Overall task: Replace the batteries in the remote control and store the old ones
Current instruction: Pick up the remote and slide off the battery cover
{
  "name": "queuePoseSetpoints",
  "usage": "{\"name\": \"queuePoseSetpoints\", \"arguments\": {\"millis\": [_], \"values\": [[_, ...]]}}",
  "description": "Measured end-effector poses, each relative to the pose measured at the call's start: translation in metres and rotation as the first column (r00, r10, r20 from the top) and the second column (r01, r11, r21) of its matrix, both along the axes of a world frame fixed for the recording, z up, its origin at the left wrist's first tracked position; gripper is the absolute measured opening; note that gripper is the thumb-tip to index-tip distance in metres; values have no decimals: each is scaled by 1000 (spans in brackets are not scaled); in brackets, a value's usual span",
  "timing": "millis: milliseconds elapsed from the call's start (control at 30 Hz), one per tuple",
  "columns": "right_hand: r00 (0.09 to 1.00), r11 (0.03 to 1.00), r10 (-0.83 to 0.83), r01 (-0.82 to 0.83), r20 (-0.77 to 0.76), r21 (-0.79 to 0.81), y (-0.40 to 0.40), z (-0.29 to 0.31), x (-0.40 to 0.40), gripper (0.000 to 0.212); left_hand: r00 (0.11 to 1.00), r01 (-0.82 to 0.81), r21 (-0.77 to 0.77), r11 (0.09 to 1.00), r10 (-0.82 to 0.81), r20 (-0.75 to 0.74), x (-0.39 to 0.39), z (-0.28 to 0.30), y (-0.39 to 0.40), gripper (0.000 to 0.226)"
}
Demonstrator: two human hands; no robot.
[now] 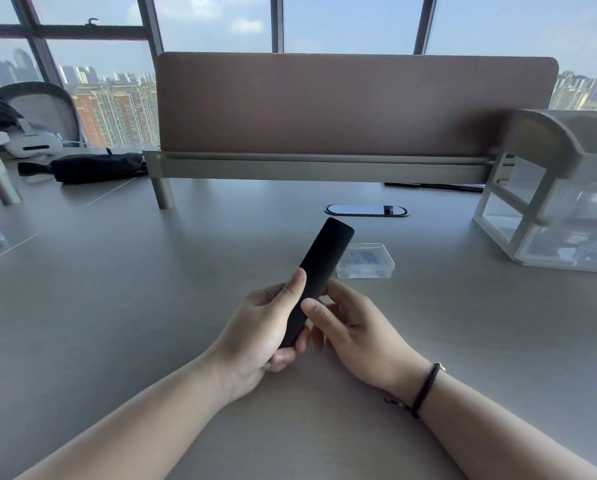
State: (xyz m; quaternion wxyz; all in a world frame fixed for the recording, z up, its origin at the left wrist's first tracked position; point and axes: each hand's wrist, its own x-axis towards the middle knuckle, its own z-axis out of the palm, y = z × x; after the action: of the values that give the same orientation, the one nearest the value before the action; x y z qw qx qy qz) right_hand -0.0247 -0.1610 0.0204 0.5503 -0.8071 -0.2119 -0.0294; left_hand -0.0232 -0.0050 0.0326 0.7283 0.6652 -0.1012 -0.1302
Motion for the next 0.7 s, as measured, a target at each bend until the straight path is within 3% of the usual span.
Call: {"name": "queuePoseSetpoints", "arguments": {"millis": [100, 233, 700], "values": [[999, 998, 25, -23, -33, 56, 2, 4, -2, 17, 1000, -1, 30, 1000, 1, 18, 0, -1, -1, 55], [994, 989, -3, 19, -107, 148, 1, 7, -1, 31, 999, -5, 77, 997, 2, 41, 2, -6, -2, 58], [986, 994, -43, 58, -161, 92, 2, 9, -1, 46, 995, -15, 104, 994, 4, 101, 4, -10, -5, 50]]}}
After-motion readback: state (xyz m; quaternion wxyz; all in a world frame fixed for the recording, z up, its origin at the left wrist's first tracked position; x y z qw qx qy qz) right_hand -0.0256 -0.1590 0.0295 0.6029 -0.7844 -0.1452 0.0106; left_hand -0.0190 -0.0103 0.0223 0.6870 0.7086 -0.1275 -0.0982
